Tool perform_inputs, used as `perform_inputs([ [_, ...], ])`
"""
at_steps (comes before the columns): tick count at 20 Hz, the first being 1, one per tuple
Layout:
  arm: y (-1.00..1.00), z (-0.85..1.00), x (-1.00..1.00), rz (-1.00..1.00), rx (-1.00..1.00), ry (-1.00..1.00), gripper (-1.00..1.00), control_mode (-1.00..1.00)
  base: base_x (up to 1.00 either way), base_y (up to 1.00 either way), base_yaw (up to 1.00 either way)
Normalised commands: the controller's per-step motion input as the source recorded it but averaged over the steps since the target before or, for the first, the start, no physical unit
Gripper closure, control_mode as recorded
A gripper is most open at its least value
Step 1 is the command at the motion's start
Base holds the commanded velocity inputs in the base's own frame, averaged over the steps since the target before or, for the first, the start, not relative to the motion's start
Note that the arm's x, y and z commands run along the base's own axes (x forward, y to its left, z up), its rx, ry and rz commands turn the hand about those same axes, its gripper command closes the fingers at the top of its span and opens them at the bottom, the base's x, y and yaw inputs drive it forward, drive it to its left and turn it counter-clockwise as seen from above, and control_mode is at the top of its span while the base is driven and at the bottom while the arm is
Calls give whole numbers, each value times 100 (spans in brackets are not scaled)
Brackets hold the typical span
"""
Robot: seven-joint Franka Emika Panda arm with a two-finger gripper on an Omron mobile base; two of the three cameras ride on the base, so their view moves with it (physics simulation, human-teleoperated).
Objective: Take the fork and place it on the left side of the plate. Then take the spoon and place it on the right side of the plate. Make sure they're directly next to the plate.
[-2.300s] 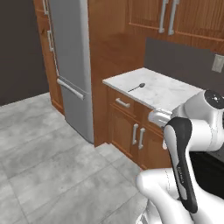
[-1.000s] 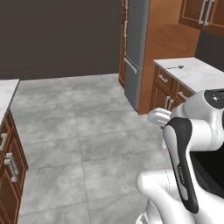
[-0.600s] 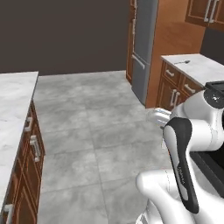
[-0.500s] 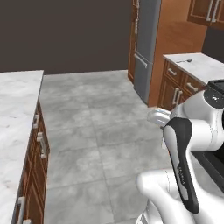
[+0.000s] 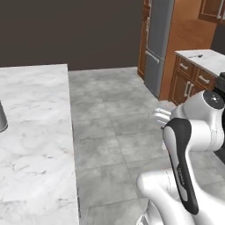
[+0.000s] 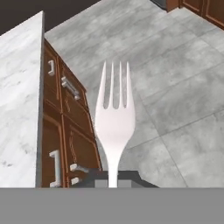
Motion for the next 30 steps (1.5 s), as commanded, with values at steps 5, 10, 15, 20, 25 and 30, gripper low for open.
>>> perform_inputs([
  [5,0,0,0,0,0,0,100,100,-86,57,0],
  [10,0,0,0,0,0,0,100,100,-83,52,0],
  [15,0,0,0,0,0,0,100,100,-85,48,0],
  [20,0,0,0,0,0,0,100,100,-50,72,0],
  [25,0,0,0,0,0,0,100,100,-11,100,-5],
  [30,0,0,0,0,0,0,100,100,0,100,-10],
])
